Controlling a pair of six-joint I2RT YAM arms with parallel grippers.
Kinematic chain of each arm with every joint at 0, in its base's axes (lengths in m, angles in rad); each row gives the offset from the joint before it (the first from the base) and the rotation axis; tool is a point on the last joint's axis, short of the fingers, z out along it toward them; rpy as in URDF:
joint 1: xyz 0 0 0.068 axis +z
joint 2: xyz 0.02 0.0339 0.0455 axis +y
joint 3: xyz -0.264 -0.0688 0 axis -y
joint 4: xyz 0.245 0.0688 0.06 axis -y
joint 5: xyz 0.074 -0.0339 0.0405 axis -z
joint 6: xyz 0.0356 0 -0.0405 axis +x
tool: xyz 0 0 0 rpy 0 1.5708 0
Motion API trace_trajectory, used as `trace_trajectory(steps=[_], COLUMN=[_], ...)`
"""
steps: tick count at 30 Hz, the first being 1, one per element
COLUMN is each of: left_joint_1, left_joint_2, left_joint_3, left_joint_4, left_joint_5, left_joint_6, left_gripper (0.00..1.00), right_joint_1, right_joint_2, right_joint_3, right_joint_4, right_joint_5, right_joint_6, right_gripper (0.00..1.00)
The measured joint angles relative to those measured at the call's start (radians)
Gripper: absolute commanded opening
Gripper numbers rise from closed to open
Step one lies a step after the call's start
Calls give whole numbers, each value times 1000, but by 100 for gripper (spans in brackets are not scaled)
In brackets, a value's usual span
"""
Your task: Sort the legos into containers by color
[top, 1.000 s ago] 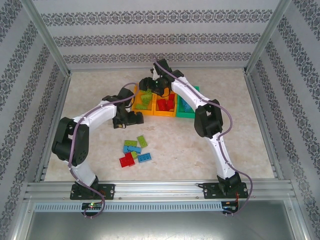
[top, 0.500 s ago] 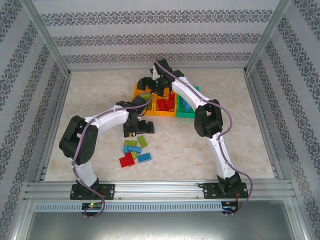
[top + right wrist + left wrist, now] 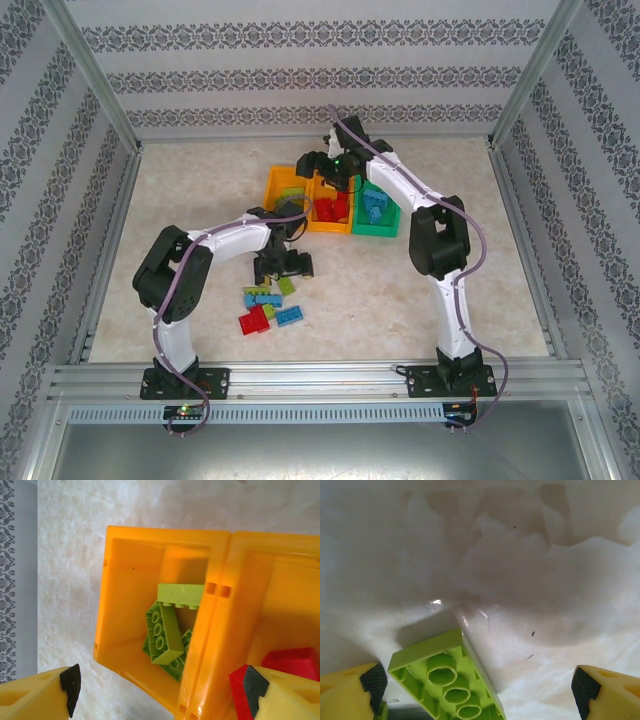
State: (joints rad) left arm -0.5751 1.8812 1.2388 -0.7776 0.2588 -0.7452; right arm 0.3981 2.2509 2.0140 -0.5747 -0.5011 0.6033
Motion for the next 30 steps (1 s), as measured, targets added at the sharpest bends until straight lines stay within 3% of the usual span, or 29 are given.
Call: trace_trajectory(steps=[6, 10, 16, 24, 30], left_joint_1=[-6, -17, -21, -22, -26], left_joint_2=[35, 52, 55, 77, 89], left_joint_3=[47, 67, 67, 89, 111], left_joint_4=[-34, -38, -41, -82, -114], left_joint_5=[-5, -6, -9, -38, -66], left_joint_6=[-13, -18, -23, -13, 12], left_gripper=[95, 77, 68, 44, 36], right_joint_1=[-44, -72, -118, -186, -213], right_joint_2=[-109, -187, -282, -361, -437], right_joint_3=[-133, -239, -392, -527, -627], right_joint_4=[42, 75, 114, 159, 198], right_joint_5=[-5, -5, -5, -6, -17], right_joint_6=[-5, -7, -7, -7, -6], right_gripper=[87, 87, 87, 87, 87])
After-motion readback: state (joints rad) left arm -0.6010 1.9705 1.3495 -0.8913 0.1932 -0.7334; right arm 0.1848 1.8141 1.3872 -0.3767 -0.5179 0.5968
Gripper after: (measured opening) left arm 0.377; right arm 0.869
